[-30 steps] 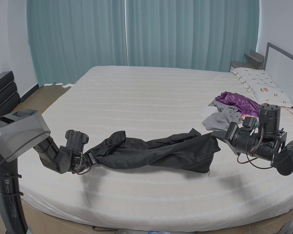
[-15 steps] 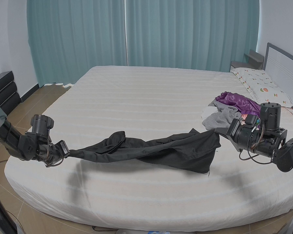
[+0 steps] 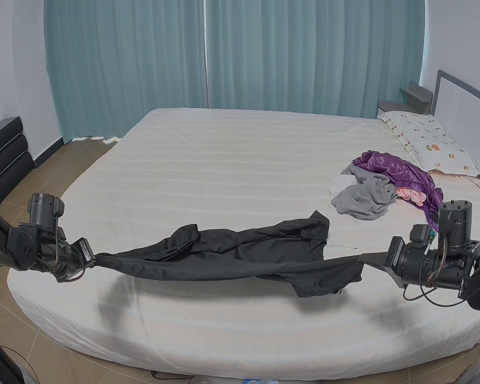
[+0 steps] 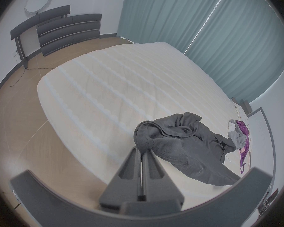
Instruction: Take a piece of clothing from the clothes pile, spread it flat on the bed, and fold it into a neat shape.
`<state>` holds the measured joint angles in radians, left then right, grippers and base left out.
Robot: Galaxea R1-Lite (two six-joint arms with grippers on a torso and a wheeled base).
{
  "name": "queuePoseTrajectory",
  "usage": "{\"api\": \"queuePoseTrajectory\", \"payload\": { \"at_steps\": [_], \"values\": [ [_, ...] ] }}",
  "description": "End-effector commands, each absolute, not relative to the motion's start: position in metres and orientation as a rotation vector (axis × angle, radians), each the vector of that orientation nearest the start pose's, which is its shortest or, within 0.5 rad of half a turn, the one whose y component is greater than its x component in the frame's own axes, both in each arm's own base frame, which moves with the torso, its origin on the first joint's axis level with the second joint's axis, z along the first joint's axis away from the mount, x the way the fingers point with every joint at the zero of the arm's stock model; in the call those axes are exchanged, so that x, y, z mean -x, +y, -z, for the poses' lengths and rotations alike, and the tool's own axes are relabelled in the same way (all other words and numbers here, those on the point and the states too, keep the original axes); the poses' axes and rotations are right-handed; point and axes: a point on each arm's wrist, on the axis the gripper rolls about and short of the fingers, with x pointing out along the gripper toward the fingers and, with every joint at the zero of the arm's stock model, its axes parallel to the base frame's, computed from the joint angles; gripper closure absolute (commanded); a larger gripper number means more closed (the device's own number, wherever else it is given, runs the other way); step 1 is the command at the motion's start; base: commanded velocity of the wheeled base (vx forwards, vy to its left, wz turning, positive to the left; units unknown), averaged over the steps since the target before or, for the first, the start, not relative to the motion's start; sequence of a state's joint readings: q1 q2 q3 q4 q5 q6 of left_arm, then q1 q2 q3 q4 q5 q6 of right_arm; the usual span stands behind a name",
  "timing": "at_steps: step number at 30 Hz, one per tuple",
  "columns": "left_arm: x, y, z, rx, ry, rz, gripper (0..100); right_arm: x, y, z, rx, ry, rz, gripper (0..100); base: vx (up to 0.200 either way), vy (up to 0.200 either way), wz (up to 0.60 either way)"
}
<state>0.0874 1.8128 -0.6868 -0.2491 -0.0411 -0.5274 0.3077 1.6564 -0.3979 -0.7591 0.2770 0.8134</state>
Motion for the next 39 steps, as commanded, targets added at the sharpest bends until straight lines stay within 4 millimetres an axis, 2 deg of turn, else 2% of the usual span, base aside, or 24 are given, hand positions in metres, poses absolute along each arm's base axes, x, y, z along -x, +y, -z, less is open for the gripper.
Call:
{"api": "queuePoseTrajectory", "payload": {
  "at_steps": [1,3,6,8,16,21,22,23,32,39],
  "values": [
    [-0.265,0.026,-0.075,0.564,0.905,-0.283,100,-0.200,0.077,-0.093,-0.746,0.810,-0.360,100,0.000,0.000,0.00],
    [-0.263,0.026,-0.072,0.564,0.919,-0.287,100,-0.197,0.077,-0.089,-0.738,0.833,-0.356,100,0.000,0.000,0.00],
    [-0.248,0.026,-0.059,0.505,0.995,-0.276,100,-0.182,0.079,-0.066,-0.671,0.979,-0.346,100,0.000,0.000,0.00],
    [-0.240,0.028,-0.053,0.469,1.025,-0.267,100,-0.179,0.080,-0.056,-0.636,1.032,-0.354,100,0.000,0.000,0.00],
    [-0.235,0.026,-0.034,0.469,1.114,-0.251,100,-0.187,0.084,-0.021,-0.539,1.168,-0.317,100,0.000,0.000,0.00],
    [-0.232,0.022,-0.025,0.467,1.166,-0.238,100,-0.192,0.086,-0.008,-0.521,1.197,-0.307,100,0.000,0.000,0.00],
    [-0.232,0.020,-0.022,0.463,1.180,-0.234,0,-0.194,0.087,-0.005,-0.520,1.204,-0.304,100,0.000,0.000,0.00],
    [-0.231,0.019,-0.022,0.465,1.183,-0.232,0,-0.195,0.087,-0.003,-0.519,1.208,-0.302,0,0.000,0.000,0.00],
    [-0.238,0.016,-0.027,0.467,1.151,-0.218,0,-0.224,0.089,-0.006,-0.559,1.091,-0.301,0,0.000,0.000,0.00],
    [-0.256,0.015,-0.034,0.543,1.039,-0.234,0,-0.249,0.088,0.009,-0.566,1.070,-0.231,0,0.000,0.000,0.00]
  ]
}}
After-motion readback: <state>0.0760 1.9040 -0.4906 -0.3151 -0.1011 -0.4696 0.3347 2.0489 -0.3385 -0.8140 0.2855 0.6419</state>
